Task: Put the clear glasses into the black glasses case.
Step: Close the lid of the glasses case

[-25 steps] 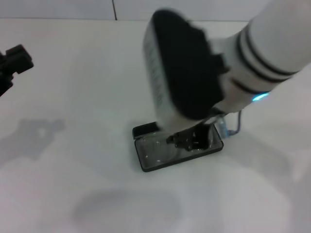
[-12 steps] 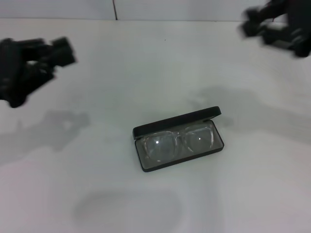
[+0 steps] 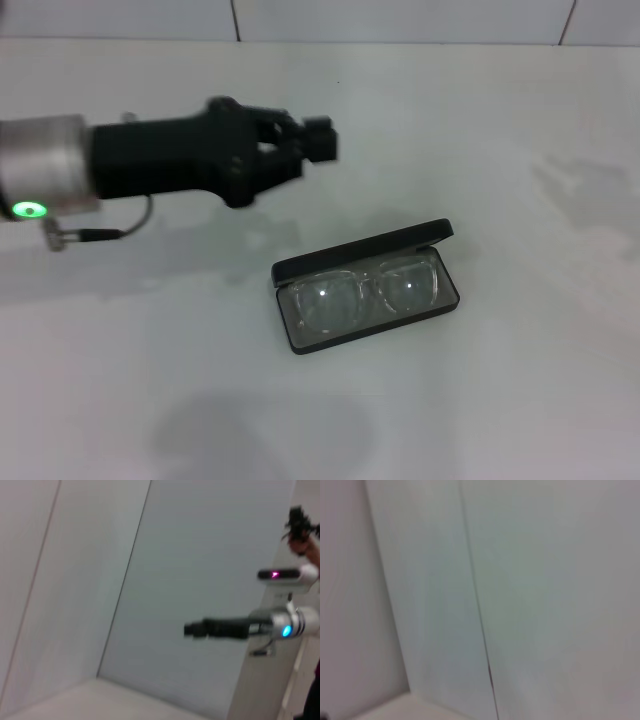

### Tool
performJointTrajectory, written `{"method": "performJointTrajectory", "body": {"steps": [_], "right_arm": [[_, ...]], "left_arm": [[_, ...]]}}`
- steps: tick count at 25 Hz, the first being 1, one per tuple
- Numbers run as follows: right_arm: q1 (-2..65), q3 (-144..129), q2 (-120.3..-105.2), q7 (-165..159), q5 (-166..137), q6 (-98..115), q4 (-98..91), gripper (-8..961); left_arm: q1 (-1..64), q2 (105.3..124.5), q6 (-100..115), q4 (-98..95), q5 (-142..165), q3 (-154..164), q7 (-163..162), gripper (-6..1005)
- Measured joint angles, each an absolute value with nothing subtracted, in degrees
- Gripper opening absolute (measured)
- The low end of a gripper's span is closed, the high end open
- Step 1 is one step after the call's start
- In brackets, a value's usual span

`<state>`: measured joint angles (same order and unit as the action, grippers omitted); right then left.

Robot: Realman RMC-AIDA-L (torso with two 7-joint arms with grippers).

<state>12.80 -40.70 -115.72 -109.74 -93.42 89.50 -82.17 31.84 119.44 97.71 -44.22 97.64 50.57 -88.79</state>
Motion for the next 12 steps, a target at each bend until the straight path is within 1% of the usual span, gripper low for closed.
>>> {"method": "performJointTrajectory", "body": {"steps": [7, 12], "right_arm": [[13.65, -37.30, -115.41, -105.52, -91.89, 91.83, -73.37, 197], [13.87, -37.66, -115.39, -105.14, -92.00, 91.89, -71.77, 197]], "left_arm": [[36.21, 119.55, 85.72, -40.24, 99.71, 61.56, -90.11, 225], [36.64, 119.73, 81.30, -39.46, 99.91, 64.63, -90.21, 262]]}}
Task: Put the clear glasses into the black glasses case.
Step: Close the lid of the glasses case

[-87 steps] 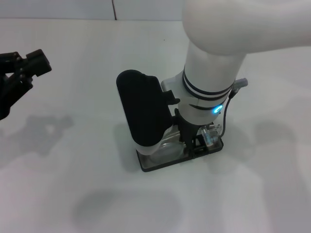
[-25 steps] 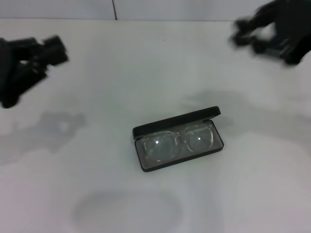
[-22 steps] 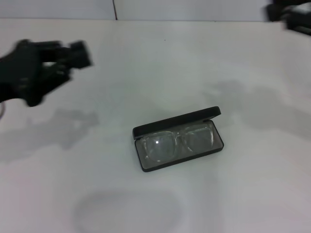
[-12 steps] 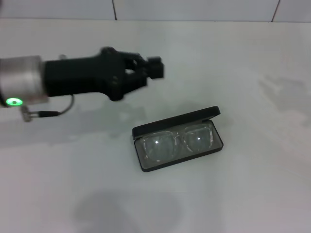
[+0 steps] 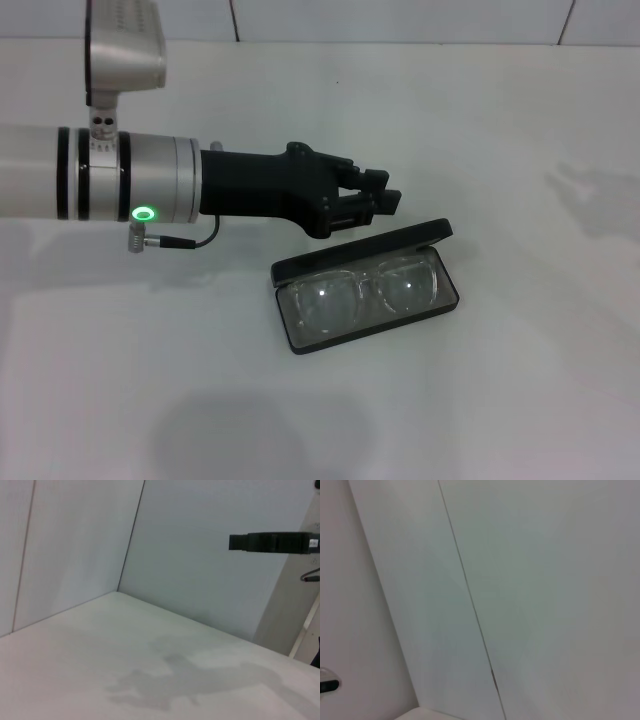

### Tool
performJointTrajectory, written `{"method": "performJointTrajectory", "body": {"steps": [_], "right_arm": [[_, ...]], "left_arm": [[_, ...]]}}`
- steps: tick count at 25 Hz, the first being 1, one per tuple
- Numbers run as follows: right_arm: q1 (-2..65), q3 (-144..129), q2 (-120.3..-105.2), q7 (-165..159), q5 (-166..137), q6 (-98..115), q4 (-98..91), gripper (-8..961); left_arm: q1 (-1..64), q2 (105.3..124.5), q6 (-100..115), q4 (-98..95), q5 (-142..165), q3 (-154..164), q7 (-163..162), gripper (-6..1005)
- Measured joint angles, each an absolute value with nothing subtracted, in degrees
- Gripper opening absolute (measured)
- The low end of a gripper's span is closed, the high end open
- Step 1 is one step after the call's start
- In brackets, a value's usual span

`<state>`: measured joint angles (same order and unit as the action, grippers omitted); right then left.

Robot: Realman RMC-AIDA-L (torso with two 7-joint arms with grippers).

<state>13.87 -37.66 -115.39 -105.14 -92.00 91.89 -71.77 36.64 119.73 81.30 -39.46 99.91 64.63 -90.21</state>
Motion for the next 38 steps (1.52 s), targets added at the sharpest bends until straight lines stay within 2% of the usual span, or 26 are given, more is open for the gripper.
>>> {"method": "performJointTrajectory", "body": {"steps": [12, 38], "right_arm": [[16.27, -37.95, -115.32, -102.35, -92.40, 92.65, -64.02, 197], [16.52, -38.58, -115.49, -102.04, -94.24, 92.72, -62.29, 198]], "left_arm": [[38.62, 119.85, 78.25, -32.74, 99.64, 65.13, -87.18, 277], [40.52, 119.88, 72.62, -27.76, 99.93, 68.77, -85.92, 241]]}}
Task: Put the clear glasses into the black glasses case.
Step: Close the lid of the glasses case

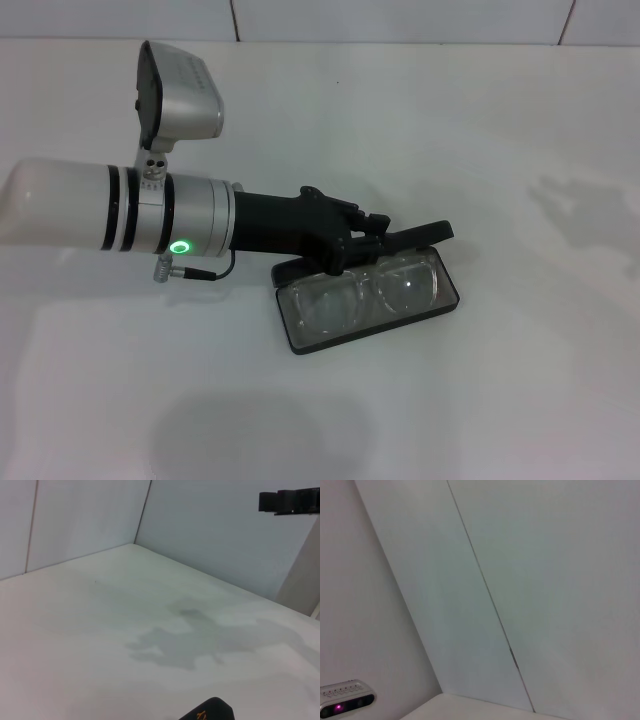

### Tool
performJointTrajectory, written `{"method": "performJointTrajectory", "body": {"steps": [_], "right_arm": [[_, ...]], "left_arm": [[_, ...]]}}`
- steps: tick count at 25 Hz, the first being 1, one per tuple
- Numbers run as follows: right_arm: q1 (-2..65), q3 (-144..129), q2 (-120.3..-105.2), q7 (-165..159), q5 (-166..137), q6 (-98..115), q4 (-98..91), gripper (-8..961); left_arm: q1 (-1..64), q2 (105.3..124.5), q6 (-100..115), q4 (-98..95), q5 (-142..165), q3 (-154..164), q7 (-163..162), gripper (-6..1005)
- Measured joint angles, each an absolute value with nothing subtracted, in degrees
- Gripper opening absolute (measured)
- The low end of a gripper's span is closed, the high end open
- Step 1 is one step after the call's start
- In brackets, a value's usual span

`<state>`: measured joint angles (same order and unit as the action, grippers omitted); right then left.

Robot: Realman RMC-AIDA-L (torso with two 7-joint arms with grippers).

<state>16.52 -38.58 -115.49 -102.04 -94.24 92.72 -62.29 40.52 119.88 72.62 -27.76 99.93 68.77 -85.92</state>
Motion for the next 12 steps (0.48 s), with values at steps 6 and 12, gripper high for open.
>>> {"method": "performJointTrajectory", "body": {"steps": [6, 12], "right_arm": [[16.52, -38.58, -115.48, -102.00, -94.22, 92.72, -61.64, 198], [16.52, -38.58, -115.45, -101.57, -94.21, 92.72, -60.93, 198]], "left_arm": [[40.32, 119.88, 72.61, -27.46, 99.85, 69.05, -85.90, 233], [40.20, 119.88, 72.68, -27.56, 99.68, 73.44, -85.88, 224]]}}
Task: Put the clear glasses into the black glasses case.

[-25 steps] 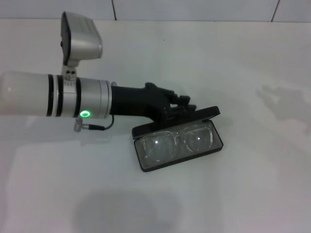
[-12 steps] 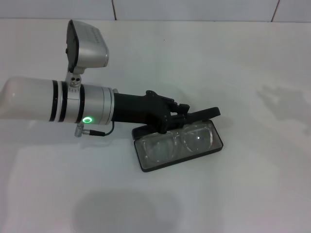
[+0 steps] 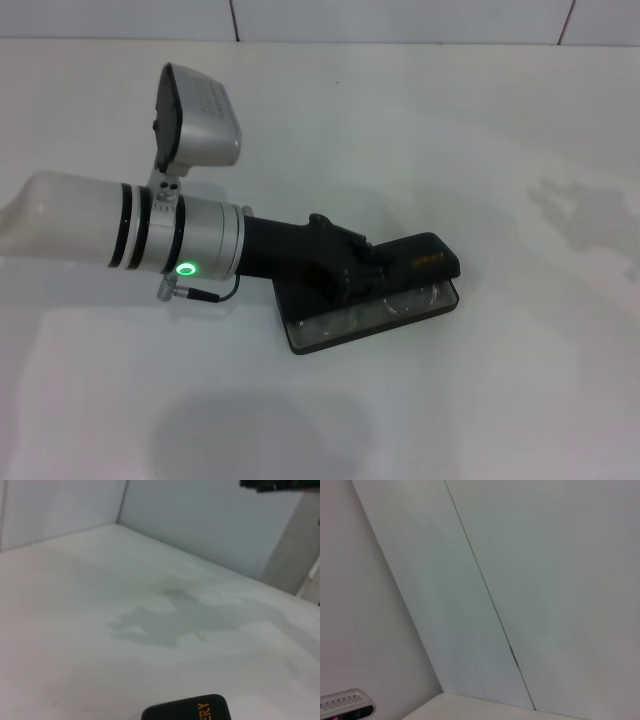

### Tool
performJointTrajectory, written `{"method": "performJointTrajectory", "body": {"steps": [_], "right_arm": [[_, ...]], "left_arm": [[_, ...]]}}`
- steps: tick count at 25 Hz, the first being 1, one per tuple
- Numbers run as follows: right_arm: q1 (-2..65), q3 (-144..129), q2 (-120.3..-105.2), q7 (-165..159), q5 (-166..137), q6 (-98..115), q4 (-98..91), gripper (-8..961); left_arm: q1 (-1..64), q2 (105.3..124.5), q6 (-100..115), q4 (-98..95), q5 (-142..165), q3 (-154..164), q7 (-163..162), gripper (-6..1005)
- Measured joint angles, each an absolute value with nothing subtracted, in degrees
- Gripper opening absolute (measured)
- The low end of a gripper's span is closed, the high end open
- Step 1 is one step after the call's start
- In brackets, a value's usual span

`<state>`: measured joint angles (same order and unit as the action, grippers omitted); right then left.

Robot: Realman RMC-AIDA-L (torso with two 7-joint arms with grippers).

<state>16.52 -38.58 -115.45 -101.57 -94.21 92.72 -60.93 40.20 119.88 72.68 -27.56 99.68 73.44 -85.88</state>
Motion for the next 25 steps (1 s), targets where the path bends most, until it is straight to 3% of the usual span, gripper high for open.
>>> {"method": "performJointTrajectory", "body": {"steps": [19, 25], "right_arm": [[16.36, -38.60, -115.34, -100.21, -94.13, 94.63, -59.29, 198], [17.00, -42.01, -115.42, -91.98, -94.74, 101.71, -56.58, 198]], "left_arm": [[38.84, 119.99, 81.51, -32.55, 97.81, 77.16, -86.35, 226], [31.82, 119.32, 96.62, -47.75, 91.62, 75.71, -91.18, 231]]}}
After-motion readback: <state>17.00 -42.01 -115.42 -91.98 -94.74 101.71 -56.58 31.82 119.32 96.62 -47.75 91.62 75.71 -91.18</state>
